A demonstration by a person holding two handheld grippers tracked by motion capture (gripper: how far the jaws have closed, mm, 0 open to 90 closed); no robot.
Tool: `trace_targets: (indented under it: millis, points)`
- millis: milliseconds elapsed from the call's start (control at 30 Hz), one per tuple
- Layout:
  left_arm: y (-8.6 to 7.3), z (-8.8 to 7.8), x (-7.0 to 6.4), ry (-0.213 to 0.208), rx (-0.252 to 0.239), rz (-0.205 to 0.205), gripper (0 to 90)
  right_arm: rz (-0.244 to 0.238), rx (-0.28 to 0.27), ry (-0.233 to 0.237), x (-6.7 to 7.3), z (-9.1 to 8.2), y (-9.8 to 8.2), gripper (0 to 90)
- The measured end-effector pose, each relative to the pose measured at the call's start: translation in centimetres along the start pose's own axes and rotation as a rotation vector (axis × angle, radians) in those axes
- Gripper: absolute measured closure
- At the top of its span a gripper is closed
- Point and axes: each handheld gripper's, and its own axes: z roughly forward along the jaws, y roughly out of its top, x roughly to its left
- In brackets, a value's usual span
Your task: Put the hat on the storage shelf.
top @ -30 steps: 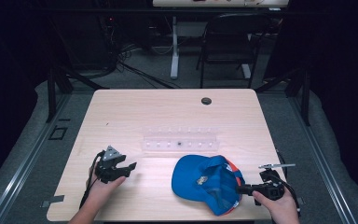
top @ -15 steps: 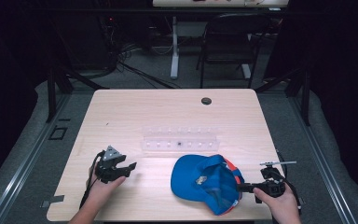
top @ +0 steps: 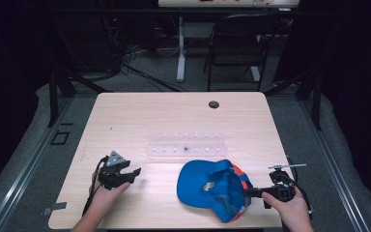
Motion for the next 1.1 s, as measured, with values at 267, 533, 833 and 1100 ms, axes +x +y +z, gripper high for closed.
trace_targets:
  millis: [267, 533, 833, 1100]
  points:
    - [0.0, 0.0, 0.0, 0.001, 0.000, -0.002, 43.8, 0.009, 0.016, -0.042, 0.3, -0.3, 0.4, 76.1]
    - [0.0, 0.0, 0.0, 0.001, 0.002, 0.001, 43.8, 0.000, 0.056, -0.161, 0.6, -0.7, 1.6, 76.8]
    - [0.0, 0.0, 0.0, 0.002, 0.003, -0.001, 43.9, 0.001, 0.067, -0.199, 0.7, -1.2, 2.8, 77.1]
    - [0.0, 0.0, 0.0, 0.003, 0.005, 0.005, 43.9, -0.004, 0.082, -0.203, 1.5, -1.8, 3.7, 77.2]
